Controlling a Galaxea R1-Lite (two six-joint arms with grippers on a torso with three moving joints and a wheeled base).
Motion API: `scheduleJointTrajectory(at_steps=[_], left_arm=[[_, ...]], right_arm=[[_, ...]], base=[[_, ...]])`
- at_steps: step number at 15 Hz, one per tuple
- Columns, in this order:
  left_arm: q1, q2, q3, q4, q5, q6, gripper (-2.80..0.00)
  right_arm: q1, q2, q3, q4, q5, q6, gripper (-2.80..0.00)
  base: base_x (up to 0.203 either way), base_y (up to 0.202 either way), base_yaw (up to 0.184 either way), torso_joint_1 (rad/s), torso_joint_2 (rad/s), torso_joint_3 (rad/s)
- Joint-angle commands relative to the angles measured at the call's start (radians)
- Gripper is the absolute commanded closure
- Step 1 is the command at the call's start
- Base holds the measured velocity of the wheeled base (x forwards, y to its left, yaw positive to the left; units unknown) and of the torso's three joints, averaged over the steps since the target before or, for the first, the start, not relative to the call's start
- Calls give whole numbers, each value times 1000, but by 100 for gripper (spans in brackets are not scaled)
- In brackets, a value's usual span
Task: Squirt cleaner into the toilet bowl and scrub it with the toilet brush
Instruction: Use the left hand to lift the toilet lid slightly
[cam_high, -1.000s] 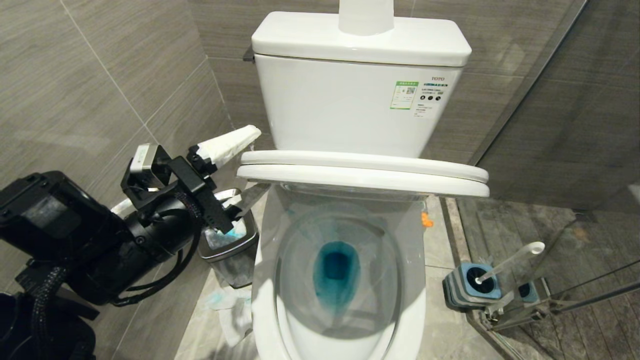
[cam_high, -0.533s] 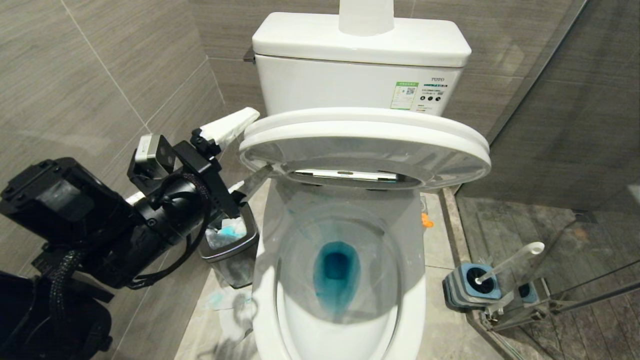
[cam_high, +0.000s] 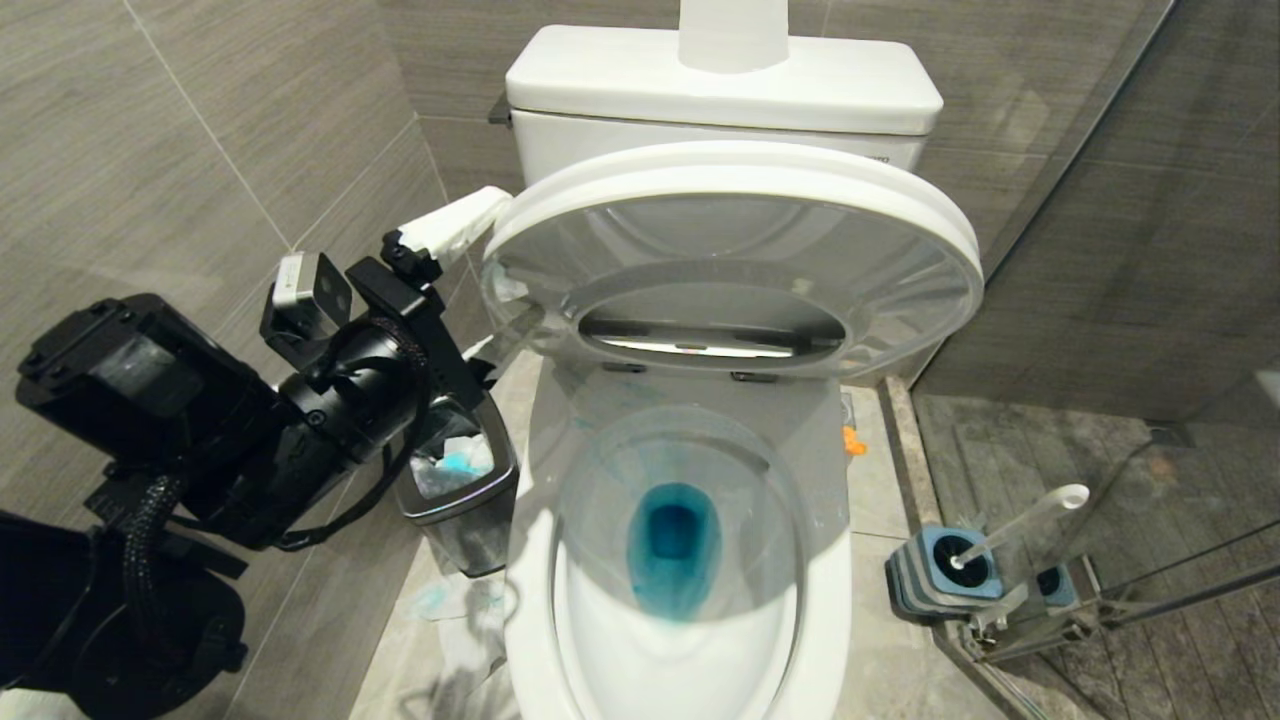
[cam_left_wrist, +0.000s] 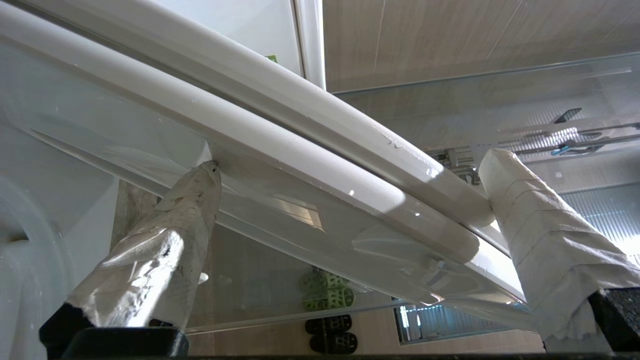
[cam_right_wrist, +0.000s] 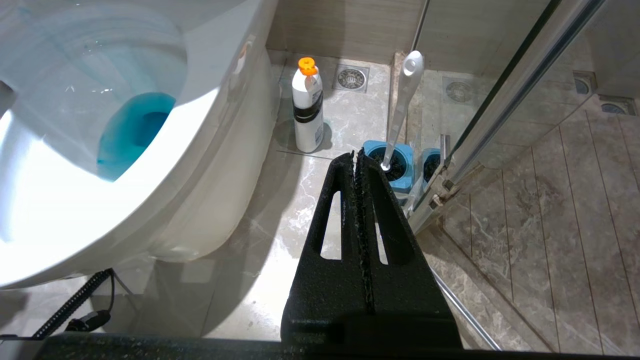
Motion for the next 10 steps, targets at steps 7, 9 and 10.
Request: scheduleJointTrajectory(at_steps=[7,9,10], left_arm=[[-8,4,-4,2,0,-21,-280],[-8,9,-9,6,-2,-22,-280],[-8,14,-13,7,2,-25,-280]], right_arm=[[0,1,0,0,0,0,0],[0,1,0,0,0,1,0],[0,1,0,0,0,1,0]], base=[[0,0,0,0,0,0],[0,0,0,0,0,0],[0,0,0,0,0,0]])
